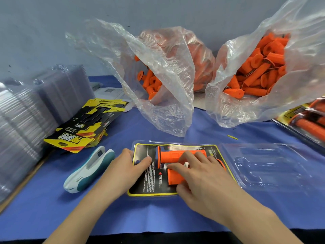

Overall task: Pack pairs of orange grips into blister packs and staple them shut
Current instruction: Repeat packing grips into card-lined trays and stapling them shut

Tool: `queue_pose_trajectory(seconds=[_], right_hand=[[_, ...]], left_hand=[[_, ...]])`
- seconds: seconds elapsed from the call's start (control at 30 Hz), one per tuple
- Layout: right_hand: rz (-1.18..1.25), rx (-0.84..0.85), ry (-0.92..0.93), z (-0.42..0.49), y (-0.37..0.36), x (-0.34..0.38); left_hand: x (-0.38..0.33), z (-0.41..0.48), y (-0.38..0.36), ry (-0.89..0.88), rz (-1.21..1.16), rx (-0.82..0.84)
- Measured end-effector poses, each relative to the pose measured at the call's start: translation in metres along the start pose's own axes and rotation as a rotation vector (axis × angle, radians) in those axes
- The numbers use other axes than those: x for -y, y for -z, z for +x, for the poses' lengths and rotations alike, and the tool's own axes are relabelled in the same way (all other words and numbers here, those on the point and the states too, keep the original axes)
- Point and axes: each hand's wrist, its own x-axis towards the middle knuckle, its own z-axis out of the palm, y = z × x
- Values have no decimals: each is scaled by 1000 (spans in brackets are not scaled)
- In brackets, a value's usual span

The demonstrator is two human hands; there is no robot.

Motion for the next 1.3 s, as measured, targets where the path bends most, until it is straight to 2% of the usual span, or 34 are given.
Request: queue_pose_trajectory(seconds=[0.1,0.23,0.37,0.57,0.83,0.93,1.03,1.13,1.23,1.3], right_hand=[[21,-16,-19,-3,-1,0],[15,-27,-10,-6,-4,-2],[36,-36,-1,-7,-4,-1],[134,-226,-8,0,4,-1],[187,-249,-101,8,10,-14],[262,-306,-147,11,14,-21],[340,-414,-257,14,24,-42],[336,-448,-475,6,28,-87],[235,-252,-780,-13,24,-128],[215,-117,-906,-24,22,-141]], left_hand=[[3,4,1,17,5,39],[2,10,-1,41,-160,82],[2,15,0,6,-80,54],[6,16,2,13,-133,75],[8,15,8,15,-170,81],[8,15,9,6,-196,65],[9,17,11,24,-221,91],[11,17,9,41,-277,137],[11,18,6,65,-326,164],[11,18,6,73,-343,168]])
